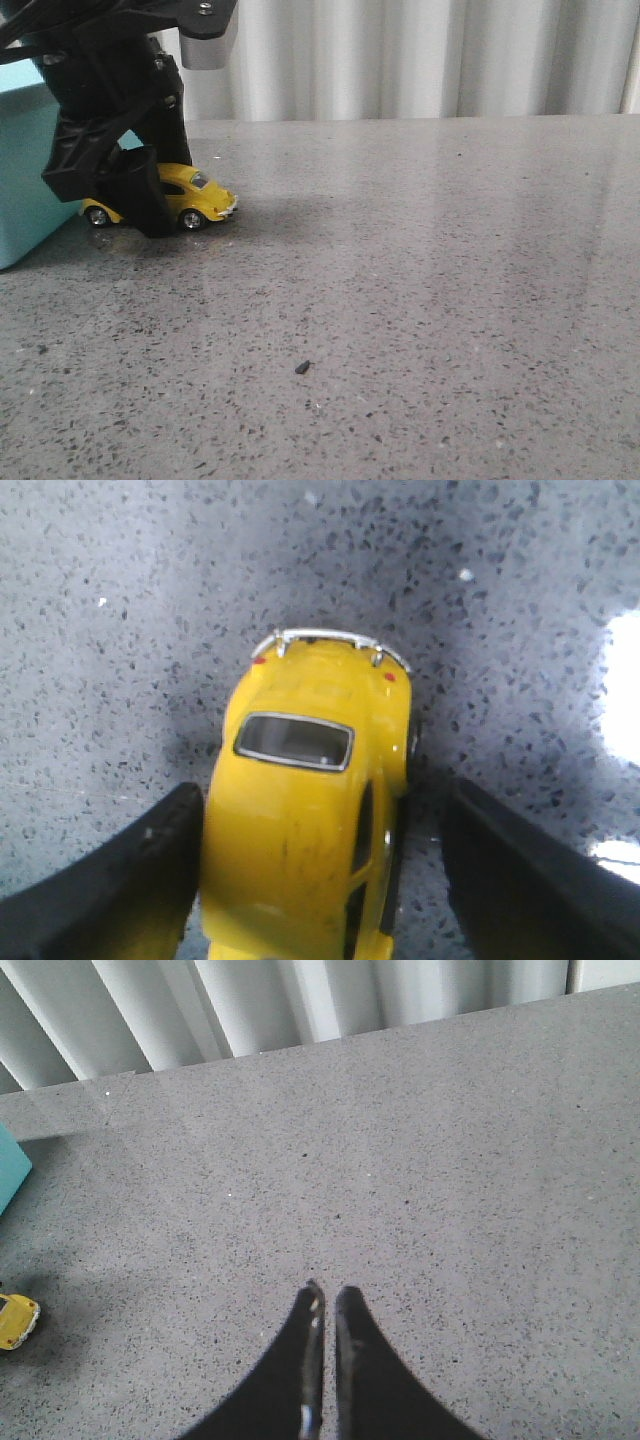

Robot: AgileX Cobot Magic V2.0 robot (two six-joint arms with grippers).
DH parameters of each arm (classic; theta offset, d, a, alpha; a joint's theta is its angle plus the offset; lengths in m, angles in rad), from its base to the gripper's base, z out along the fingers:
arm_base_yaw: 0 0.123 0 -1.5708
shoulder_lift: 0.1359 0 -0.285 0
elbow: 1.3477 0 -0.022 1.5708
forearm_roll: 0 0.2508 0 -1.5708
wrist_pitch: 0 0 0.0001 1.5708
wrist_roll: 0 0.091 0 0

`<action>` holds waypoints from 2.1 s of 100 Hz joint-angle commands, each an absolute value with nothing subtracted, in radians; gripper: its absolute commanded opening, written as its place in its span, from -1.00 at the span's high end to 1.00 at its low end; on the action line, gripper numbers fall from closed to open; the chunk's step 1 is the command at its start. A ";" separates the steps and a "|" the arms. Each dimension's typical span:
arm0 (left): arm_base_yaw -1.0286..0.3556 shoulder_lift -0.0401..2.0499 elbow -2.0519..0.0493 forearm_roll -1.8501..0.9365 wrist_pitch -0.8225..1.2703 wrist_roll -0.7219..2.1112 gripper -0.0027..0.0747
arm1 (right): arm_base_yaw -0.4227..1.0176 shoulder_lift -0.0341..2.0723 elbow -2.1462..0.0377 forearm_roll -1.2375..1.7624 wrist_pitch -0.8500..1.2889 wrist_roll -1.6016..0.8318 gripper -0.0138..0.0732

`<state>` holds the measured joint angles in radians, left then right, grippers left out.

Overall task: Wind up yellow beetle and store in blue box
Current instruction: 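Lower the left gripper and close it around the yellow car, then lift the yellow car with the left gripper toward the blue box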

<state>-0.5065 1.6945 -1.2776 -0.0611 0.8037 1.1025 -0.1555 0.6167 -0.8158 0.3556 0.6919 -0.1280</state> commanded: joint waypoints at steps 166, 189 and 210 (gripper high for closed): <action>-0.491 1.579 -1.926 -0.027 1.103 0.807 0.97 | -0.152 0.619 -0.840 0.371 0.606 -0.137 0.82; -0.452 1.560 -1.926 0.334 1.237 0.595 0.97 | -0.152 0.619 -0.840 0.372 0.603 -0.137 0.82; -0.282 1.560 -1.926 0.210 1.267 0.480 0.97 | -0.152 0.619 -0.840 0.372 0.602 -0.137 0.82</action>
<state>-0.3512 1.6017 -1.8941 0.2599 1.2644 0.5400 -0.1555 0.6167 -0.8158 0.3571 0.6811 -0.1297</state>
